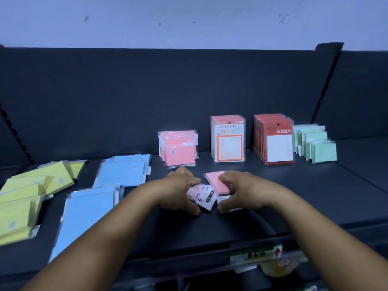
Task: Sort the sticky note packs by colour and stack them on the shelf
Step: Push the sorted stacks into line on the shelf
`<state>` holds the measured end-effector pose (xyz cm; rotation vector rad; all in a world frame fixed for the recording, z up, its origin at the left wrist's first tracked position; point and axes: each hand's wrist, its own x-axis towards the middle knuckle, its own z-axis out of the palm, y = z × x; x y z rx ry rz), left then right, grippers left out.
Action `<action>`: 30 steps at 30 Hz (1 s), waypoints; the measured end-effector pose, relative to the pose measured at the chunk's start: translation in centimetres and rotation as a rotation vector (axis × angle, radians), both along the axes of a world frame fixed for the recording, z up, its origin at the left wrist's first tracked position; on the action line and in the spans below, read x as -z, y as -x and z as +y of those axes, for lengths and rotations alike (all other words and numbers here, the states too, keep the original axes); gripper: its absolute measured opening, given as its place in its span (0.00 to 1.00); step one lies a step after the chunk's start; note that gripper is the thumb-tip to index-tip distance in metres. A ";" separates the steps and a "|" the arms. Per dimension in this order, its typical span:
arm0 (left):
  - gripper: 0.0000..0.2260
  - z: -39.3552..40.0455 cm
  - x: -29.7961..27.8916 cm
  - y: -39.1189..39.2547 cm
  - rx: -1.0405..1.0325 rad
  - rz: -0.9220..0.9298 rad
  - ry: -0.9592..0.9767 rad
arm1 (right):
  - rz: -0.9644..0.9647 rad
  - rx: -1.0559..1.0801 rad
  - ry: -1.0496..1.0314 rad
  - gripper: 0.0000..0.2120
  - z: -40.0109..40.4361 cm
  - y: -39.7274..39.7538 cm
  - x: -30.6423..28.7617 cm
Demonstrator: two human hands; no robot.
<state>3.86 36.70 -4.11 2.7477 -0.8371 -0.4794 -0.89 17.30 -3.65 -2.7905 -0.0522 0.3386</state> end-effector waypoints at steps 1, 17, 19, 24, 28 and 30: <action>0.25 0.1 0.0 -0.1 0.019 -0.016 0.023 | -0.035 0.011 -0.010 0.26 0.0 -0.3 0.4; 0.16 0.6 1.0 -0.9 -0.155 -0.243 0.390 | 0.013 0.081 -0.816 0.12 -0.5 -2.8 1.6; 0.20 0.4 1.1 -1.0 -0.201 -0.254 0.423 | 0.093 0.104 -0.928 0.13 -0.1 -3.3 1.5; 0.08 0.6 1.3 -1.8 -0.300 -0.326 0.428 | 0.057 0.112 -0.937 0.21 0.7 -4.0 0.8; 0.08 1.0 1.5 -2.2 -0.414 -0.257 0.483 | -0.137 0.172 -0.605 0.18 1.2 -4.5 1.3; 0.11 0.9 1.7 -2.4 -0.453 -0.226 0.462 | -0.206 0.226 -0.558 0.09 1.9 -5.1 1.7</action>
